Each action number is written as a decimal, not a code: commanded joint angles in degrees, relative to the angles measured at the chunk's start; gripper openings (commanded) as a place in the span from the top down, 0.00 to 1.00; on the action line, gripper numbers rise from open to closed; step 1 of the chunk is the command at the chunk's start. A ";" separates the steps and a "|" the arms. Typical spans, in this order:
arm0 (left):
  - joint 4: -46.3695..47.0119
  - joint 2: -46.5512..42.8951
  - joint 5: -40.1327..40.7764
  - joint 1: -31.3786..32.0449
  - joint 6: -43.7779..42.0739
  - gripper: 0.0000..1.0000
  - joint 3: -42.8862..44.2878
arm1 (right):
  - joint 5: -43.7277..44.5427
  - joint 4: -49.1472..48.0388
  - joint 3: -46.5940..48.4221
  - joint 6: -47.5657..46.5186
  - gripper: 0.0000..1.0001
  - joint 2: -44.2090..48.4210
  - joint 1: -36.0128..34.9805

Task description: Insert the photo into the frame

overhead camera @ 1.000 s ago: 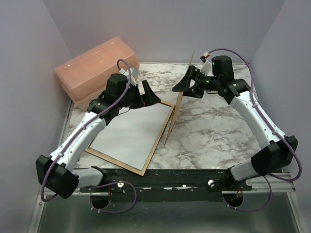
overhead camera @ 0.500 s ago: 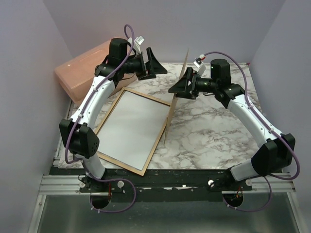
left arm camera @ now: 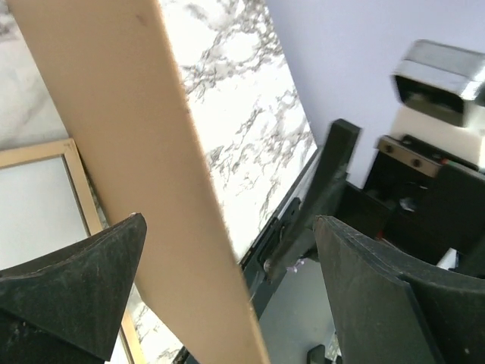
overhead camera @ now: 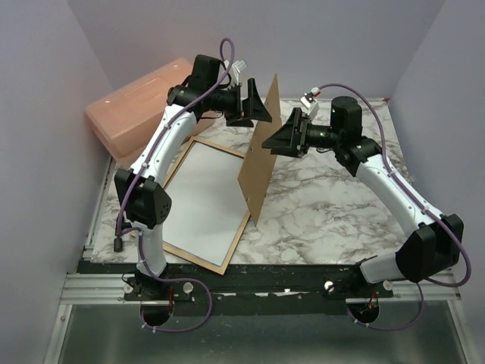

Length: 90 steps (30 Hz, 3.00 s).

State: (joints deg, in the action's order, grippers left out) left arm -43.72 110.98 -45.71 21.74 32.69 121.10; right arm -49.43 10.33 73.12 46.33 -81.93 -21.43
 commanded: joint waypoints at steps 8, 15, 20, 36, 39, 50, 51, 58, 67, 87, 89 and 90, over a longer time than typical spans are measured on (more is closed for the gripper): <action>-8.94 2.43 5.68 0.94 -4.96 0.24 1.55 | 8.88 13.45 -1.87 -9.12 0.08 5.74 -0.28; -14.42 1.67 15.04 1.03 -8.45 0.48 0.52 | 14.49 18.30 -4.66 -12.02 0.09 7.14 -0.28; -15.03 -0.07 19.39 1.11 -9.04 0.83 -3.21 | 17.84 18.66 -7.72 -11.68 0.09 8.31 -0.27; 16.45 -30.36 3.91 -3.66 4.60 1.00 -39.15 | 27.05 20.27 -19.09 -10.39 0.00 17.61 3.42; 24.29 -37.90 -0.80 -6.54 9.47 1.00 -47.39 | 22.45 18.16 -22.34 -10.60 0.00 18.78 6.56; 51.11 -52.87 -14.83 -14.39 29.38 1.00 -68.42 | -6.46 -3.25 -31.49 -6.73 0.00 21.83 16.42; 53.09 -53.29 -15.43 -14.46 30.90 1.00 -69.29 | -7.55 -5.14 -31.68 -5.50 0.00 21.90 16.42; 64.87 -53.17 -18.30 -15.20 38.03 1.00 -73.58 | -12.65 -15.35 -32.57 0.50 0.02 19.94 16.51; 71.61 -51.13 -18.12 -15.99 40.46 1.00 -77.14 | -18.51 -46.01 -36.89 26.20 0.18 24.07 16.51; 56.80 -49.62 -15.80 -16.09 27.17 0.19 -79.05 | -13.38 -19.52 -25.07 11.61 1.00 24.62 16.51; 43.44 -50.85 -11.68 -16.10 18.26 0.10 -76.90 | -8.26 -7.37 -20.73 4.17 1.00 24.04 16.50; 35.91 -51.50 -8.46 -16.11 13.08 0.07 -75.41 | -5.78 -1.33 -18.75 0.46 1.00 23.49 16.51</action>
State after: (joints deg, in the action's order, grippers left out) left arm 16.86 62.15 -62.11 5.74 64.64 41.76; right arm -64.34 -13.69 45.84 62.35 -58.50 -4.67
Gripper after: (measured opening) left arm 0.870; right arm 0.056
